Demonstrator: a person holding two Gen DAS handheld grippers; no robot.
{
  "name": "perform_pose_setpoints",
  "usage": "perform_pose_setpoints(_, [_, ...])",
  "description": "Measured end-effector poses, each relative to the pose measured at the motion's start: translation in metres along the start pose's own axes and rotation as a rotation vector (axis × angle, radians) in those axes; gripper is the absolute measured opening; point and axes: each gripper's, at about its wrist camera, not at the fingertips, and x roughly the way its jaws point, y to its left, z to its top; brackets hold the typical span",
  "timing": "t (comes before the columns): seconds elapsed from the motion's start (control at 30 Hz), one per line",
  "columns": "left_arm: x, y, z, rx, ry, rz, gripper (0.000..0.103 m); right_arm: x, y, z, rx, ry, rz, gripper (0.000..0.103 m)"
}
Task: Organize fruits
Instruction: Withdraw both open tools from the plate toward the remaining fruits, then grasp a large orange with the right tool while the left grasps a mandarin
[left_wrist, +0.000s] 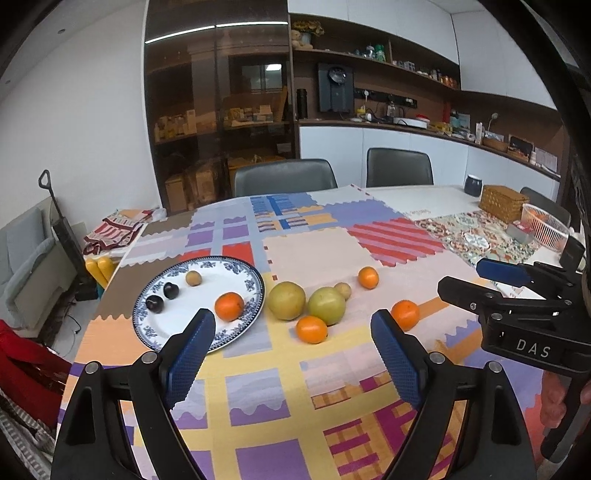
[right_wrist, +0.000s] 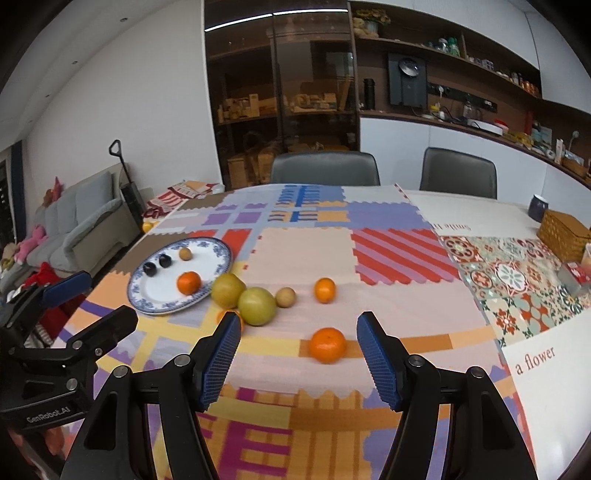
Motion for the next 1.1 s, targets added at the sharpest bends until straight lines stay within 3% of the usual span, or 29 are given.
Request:
perform_pose_setpoints(0.57, [0.069, -0.003, -0.02, 0.057, 0.095, -0.037, 0.086, 0.065, -0.023, -0.028, 0.064, 0.15, -0.039, 0.066])
perform_pose_setpoints(0.97, [0.122, -0.003, -0.021, 0.078, 0.191, -0.091, 0.086, 0.1, -0.027, -0.033, 0.072, 0.2, -0.053, 0.066])
perform_pose_setpoints(1.1, [0.134, -0.005, -0.021, 0.079, 0.222, -0.102, 0.078, 0.108, -0.029, -0.033, 0.079, 0.211, -0.058, 0.065])
